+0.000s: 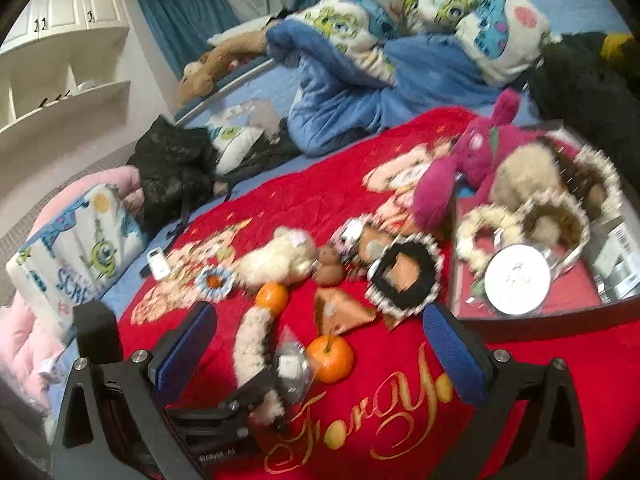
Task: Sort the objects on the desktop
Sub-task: 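Move both tools back from the box toward the items on the blanket, then grasp the pink fuzzy strip with left gripper while right grasps the small clear bag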
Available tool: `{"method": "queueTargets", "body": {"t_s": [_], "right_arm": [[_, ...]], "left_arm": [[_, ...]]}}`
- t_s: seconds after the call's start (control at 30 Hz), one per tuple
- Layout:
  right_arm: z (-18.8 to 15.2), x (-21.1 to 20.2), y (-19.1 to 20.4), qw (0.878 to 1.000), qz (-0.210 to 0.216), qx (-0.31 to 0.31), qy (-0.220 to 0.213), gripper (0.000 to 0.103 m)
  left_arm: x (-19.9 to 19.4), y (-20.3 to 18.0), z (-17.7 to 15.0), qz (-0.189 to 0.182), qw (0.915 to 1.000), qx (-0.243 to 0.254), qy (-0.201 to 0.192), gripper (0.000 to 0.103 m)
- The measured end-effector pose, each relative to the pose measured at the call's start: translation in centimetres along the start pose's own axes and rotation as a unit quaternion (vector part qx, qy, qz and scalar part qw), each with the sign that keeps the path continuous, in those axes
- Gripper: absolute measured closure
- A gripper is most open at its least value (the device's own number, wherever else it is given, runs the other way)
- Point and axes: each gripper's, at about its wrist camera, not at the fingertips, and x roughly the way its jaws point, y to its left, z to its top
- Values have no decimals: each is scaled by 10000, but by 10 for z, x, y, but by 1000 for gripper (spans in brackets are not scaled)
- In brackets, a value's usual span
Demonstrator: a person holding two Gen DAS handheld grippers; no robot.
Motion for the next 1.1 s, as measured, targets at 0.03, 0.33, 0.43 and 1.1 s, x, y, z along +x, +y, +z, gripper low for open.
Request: {"method": "queueTargets", "body": {"t_s": [0.03, 0.33, 0.43, 1.1], "right_arm": [[-1, 1, 1, 9999, 108, 21, 37, 0], [-13, 15, 6, 9955, 751, 31, 579, 16], [-15, 19, 4, 9926, 953, 198, 724, 18], [-35, 52, 7, 9834, 1017, 475, 1426, 73]], "left_arm": [[1, 1, -1, -49, 10000, -6, 34, 0], [9, -1, -10, -419, 9989, -68, 201, 0], [11, -6, -9, -398, 9990, 23, 219, 2], [-25, -1, -17, -803, 9966, 22, -174, 59]]}}
